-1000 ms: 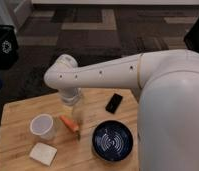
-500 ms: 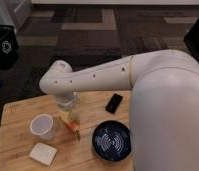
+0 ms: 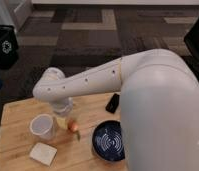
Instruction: Drag the pepper across the table
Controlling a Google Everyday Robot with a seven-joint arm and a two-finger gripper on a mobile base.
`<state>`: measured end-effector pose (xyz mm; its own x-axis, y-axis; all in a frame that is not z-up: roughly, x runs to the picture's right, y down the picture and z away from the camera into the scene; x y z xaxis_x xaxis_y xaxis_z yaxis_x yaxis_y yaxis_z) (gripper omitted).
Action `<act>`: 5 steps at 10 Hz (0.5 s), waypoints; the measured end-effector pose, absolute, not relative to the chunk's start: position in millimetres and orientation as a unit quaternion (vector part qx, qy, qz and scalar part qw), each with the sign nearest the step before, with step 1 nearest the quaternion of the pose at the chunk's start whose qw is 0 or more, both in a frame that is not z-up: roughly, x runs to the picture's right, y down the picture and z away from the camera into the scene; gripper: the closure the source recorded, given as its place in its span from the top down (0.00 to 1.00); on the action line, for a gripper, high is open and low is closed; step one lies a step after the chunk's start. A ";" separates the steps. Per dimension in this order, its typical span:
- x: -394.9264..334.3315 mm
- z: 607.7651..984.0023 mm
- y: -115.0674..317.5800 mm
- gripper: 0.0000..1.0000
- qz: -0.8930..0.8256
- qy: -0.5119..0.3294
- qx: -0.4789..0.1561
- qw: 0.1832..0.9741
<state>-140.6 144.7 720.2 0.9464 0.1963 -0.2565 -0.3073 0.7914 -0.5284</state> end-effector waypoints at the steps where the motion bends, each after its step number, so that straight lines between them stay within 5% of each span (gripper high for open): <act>1: -139.4 725.6 148.9 0.65 0.126 0.087 -0.294 0.944; 5: -125.1 747.6 160.7 0.65 0.094 0.073 -0.294 0.948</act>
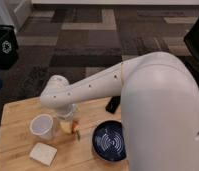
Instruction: Drag the pepper across the table
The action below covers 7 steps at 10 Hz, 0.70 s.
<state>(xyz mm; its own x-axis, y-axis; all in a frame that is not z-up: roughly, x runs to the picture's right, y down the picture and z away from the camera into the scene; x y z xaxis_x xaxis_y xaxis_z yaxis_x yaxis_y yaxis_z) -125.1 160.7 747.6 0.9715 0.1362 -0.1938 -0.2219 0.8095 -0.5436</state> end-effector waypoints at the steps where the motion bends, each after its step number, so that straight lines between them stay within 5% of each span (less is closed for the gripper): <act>1: -117.9 757.5 164.2 0.65 0.087 0.070 -0.295 0.949; 7: -109.5 782.9 176.8 0.65 0.061 0.058 -0.305 0.949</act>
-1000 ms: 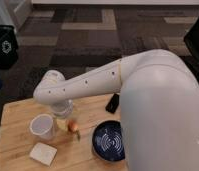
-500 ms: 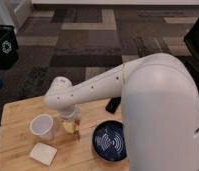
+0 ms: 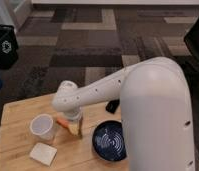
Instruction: Drag the pepper across the table
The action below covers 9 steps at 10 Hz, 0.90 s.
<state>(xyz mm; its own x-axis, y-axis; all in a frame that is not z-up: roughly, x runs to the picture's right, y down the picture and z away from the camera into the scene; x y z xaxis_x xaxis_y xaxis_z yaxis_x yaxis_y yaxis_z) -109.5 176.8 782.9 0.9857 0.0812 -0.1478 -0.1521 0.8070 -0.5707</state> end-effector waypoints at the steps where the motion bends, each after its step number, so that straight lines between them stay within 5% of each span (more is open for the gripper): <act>1: -111.3 784.7 173.1 0.65 0.057 0.056 -0.302 0.950; 9: -125.1 827.3 107.3 0.65 0.002 0.065 -0.253 0.965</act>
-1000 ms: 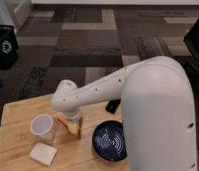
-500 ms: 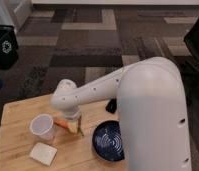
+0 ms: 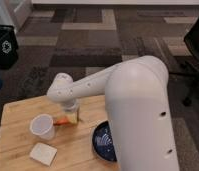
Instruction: Drag the pepper across the table
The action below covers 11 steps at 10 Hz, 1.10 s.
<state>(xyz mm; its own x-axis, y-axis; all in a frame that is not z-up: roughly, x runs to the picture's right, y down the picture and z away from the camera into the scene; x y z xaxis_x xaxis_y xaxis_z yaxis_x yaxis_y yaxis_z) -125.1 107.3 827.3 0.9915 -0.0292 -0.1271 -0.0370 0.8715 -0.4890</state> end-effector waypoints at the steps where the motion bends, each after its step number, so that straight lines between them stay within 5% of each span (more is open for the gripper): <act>1: -123.5 834.4 97.9 0.65 0.000 0.071 -0.246 0.967; 6: -123.3 843.0 27.0 0.65 0.000 0.089 -0.198 0.976; 11: -161.5 794.6 52.0 0.65 -0.004 0.055 -0.239 0.969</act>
